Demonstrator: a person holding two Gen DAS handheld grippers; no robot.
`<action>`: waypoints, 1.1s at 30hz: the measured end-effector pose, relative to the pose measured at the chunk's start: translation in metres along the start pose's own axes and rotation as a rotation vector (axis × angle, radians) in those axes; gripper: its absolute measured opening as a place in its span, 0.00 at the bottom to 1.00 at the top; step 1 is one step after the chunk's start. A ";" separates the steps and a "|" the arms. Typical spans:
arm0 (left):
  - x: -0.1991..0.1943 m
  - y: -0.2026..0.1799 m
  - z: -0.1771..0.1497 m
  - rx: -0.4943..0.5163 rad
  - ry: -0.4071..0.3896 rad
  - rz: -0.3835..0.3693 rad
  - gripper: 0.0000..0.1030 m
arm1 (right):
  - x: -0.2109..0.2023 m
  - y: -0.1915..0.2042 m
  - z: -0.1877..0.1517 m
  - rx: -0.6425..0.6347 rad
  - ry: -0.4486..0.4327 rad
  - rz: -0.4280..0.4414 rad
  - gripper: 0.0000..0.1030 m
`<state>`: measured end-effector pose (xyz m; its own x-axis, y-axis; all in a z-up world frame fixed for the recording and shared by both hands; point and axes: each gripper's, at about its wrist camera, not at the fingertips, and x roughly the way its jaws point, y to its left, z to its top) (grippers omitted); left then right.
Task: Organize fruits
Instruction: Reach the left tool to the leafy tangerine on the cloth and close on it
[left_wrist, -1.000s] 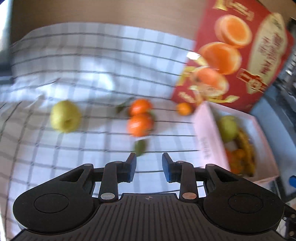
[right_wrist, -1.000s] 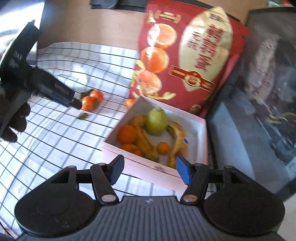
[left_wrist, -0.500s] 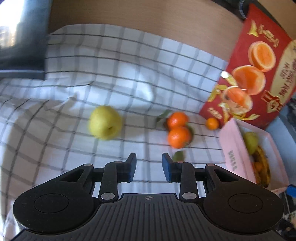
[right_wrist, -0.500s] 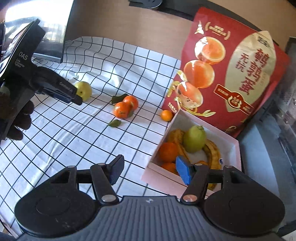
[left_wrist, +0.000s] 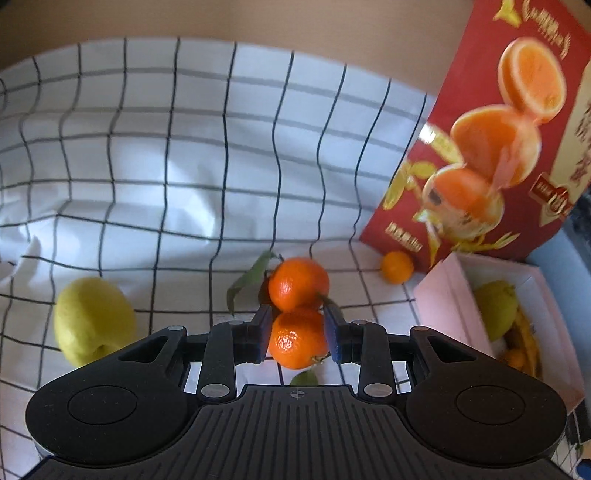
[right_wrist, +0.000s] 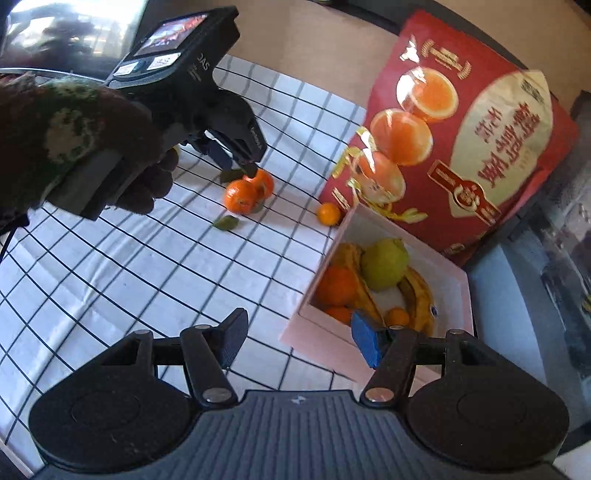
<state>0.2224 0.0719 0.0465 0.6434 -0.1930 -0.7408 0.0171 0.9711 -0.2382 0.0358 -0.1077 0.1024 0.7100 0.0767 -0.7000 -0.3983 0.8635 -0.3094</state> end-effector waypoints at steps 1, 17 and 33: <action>0.002 0.001 -0.001 -0.004 0.006 -0.003 0.38 | 0.001 -0.003 -0.002 0.008 0.008 -0.006 0.61; -0.002 -0.001 -0.035 -0.028 0.063 0.021 0.45 | 0.003 -0.018 -0.015 0.027 0.027 0.013 0.61; -0.102 0.020 -0.113 -0.097 -0.004 0.011 0.21 | 0.022 0.011 -0.005 -0.040 0.029 0.148 0.61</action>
<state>0.0710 0.0956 0.0460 0.6462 -0.1819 -0.7412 -0.0640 0.9548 -0.2901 0.0441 -0.0991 0.0808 0.6248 0.1871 -0.7580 -0.5206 0.8233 -0.2259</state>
